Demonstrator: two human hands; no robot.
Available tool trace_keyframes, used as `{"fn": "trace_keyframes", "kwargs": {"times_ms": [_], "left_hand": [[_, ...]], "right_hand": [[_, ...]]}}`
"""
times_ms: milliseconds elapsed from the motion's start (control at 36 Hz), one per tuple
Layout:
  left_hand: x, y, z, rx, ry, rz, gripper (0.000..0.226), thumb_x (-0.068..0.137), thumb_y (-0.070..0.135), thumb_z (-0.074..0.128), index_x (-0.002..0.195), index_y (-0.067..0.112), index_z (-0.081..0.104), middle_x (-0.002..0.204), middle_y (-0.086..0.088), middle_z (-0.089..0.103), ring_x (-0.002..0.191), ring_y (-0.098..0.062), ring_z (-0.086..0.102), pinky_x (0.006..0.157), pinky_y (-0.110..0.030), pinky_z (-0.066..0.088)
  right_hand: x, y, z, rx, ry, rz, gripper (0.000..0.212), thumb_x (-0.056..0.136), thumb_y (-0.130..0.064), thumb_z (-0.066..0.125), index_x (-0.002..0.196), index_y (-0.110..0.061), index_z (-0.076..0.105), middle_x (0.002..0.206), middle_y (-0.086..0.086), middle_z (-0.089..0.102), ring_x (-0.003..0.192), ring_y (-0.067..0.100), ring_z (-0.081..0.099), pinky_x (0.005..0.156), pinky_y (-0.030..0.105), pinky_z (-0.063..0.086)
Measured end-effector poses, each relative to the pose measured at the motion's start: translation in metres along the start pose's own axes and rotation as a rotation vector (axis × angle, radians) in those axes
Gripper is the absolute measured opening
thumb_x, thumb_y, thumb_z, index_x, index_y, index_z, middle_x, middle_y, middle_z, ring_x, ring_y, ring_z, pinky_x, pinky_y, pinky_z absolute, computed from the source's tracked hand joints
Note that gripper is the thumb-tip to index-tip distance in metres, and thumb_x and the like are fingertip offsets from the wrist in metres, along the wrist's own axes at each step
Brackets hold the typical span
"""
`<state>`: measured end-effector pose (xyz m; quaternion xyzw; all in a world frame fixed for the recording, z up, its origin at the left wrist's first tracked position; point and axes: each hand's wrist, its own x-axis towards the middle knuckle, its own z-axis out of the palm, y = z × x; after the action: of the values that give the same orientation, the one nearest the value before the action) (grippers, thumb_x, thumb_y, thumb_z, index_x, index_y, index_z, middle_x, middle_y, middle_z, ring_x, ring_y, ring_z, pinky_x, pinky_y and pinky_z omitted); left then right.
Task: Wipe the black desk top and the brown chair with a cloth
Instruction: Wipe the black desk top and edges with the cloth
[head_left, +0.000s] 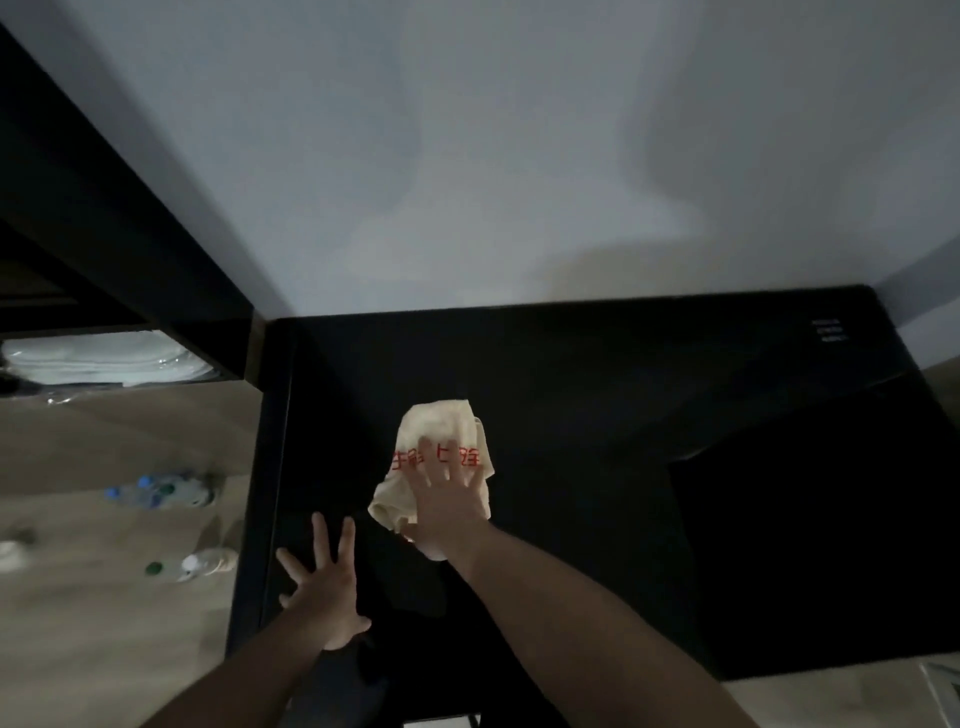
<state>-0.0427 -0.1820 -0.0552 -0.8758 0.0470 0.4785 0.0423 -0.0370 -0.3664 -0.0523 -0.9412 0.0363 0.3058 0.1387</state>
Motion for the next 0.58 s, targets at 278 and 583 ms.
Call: {"fn": "trace_keyframes", "kwargs": {"times_ms": [278, 583], "left_hand": [[-0.001, 0.021, -0.009, -0.002, -0.056, -0.098, 0.135, 0.086, 0.038, 0.08, 0.149, 0.024, -0.039, 0.141, -0.012, -0.06, 0.144, -0.062, -0.018, 0.113, -0.066, 0.033], [-0.002, 0.008, -0.008, -0.083, -0.036, -0.008, 0.132, 0.085, 0.028, 0.082, 0.154, 0.033, -0.031, 0.145, -0.005, -0.059, 0.145, -0.06, -0.019, 0.111, -0.07, 0.031]], "right_hand": [[-0.021, 0.099, 0.004, 0.029, 0.14, -0.01, 0.082, 0.087, -0.048, 0.067, 0.157, -0.027, 0.03, 0.169, 0.005, 0.01, 0.153, 0.044, 0.008, 0.106, 0.076, 0.029], [-0.053, 0.138, -0.02, 0.1, -0.022, 0.163, 0.082, 0.097, -0.053, 0.051, 0.161, -0.032, 0.003, 0.165, -0.007, -0.027, 0.15, 0.033, -0.027, 0.122, 0.063, 0.008]]}}
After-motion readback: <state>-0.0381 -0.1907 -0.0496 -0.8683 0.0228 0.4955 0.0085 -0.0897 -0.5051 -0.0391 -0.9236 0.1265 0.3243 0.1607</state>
